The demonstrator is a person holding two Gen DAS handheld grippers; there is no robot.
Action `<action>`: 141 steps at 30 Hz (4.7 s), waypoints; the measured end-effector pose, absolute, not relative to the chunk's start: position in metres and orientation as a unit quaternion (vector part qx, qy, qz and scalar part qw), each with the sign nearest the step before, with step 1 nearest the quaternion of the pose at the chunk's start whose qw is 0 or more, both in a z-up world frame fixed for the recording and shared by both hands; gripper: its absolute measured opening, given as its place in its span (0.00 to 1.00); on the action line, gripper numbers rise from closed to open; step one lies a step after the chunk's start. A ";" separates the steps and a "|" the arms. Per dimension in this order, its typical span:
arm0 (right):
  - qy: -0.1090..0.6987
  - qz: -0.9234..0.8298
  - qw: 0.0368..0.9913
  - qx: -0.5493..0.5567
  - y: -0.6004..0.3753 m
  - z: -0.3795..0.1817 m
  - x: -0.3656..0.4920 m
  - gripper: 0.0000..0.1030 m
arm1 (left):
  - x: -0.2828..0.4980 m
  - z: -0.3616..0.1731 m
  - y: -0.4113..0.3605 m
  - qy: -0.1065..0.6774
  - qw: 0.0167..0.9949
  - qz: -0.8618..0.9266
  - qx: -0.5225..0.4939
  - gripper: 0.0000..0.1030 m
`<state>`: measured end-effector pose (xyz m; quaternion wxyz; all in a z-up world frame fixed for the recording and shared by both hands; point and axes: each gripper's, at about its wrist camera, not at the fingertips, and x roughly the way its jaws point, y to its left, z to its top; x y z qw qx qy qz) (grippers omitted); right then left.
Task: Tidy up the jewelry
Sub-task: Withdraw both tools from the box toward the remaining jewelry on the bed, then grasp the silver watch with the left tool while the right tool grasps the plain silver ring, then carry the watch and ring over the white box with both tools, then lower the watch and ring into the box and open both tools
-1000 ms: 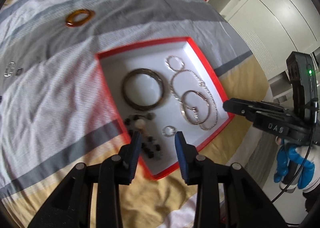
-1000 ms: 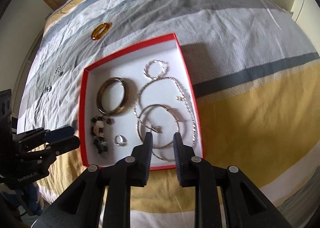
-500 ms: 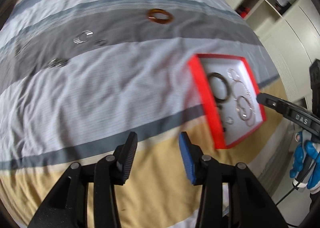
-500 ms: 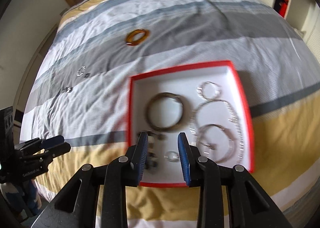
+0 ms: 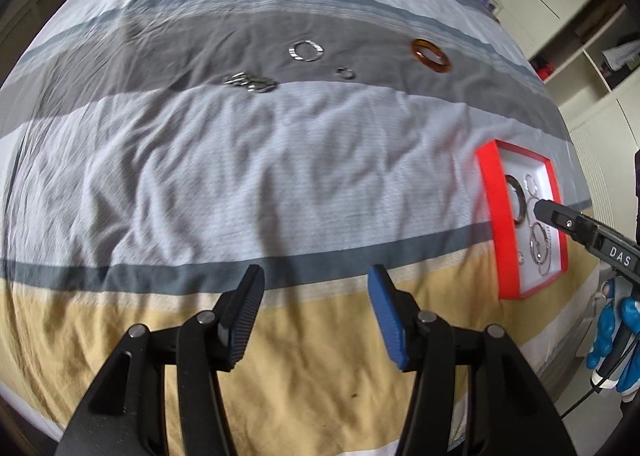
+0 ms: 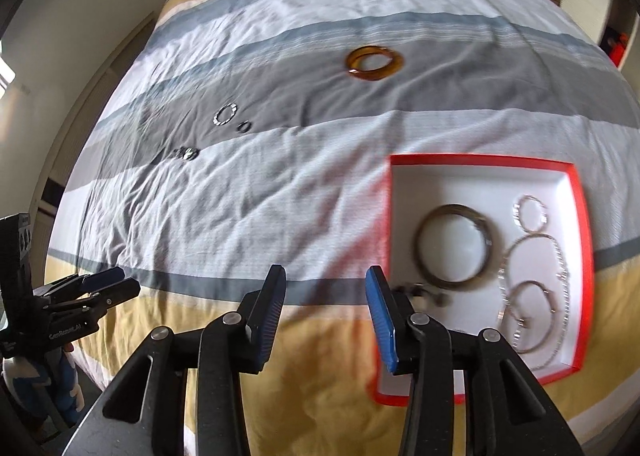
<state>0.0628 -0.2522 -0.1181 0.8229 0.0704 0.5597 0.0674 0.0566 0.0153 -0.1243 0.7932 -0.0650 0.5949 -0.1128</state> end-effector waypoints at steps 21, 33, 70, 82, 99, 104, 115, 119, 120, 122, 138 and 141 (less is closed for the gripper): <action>0.569 0.149 0.808 0.023 -0.174 -0.150 0.157 0.47 | 0.149 -0.137 0.076 0.573 0.796 -0.075 -0.181 0.50; 0.563 0.171 0.808 0.031 -0.147 -0.177 0.234 0.47 | 0.226 -0.186 0.073 0.587 0.776 -0.077 -0.215 0.50; 0.575 0.184 0.797 0.007 -0.126 -0.212 0.274 0.20 | 0.248 -0.201 0.051 0.579 0.800 -0.066 -0.143 0.34; 0.549 0.190 0.813 0.036 -0.148 -0.172 0.234 0.20 | 0.216 -0.167 0.041 0.564 0.811 -0.081 -0.130 0.34; 0.514 0.115 0.846 0.079 -0.272 -0.106 0.123 0.20 | 0.150 -0.096 -0.083 0.543 0.810 -0.199 -0.094 0.34; 0.529 0.063 0.842 0.086 -0.335 -0.116 0.089 0.20 | 0.131 -0.096 -0.140 0.549 0.796 -0.239 -0.083 0.34; 0.565 0.017 0.817 0.115 -0.423 -0.157 0.039 0.20 | 0.109 -0.125 -0.251 0.582 0.758 -0.293 -0.042 0.34; 0.574 0.027 0.809 0.121 -0.431 -0.171 0.033 0.20 | 0.111 -0.142 -0.273 0.595 0.749 -0.290 -0.022 0.34; 0.577 0.030 0.807 0.124 -0.433 -0.175 0.033 0.20 | 0.112 -0.147 -0.278 0.599 0.747 -0.288 -0.017 0.34; 0.582 0.036 0.802 0.127 -0.436 -0.181 0.032 0.20 | 0.114 -0.156 -0.285 0.605 0.743 -0.285 -0.007 0.34; 0.599 0.046 0.789 0.128 -0.448 -0.204 0.030 0.20 | 0.122 -0.187 -0.304 0.628 0.727 -0.277 0.022 0.35; 0.601 0.041 0.788 0.128 -0.451 -0.202 0.029 0.20 | 0.124 -0.188 -0.307 0.632 0.722 -0.281 0.018 0.35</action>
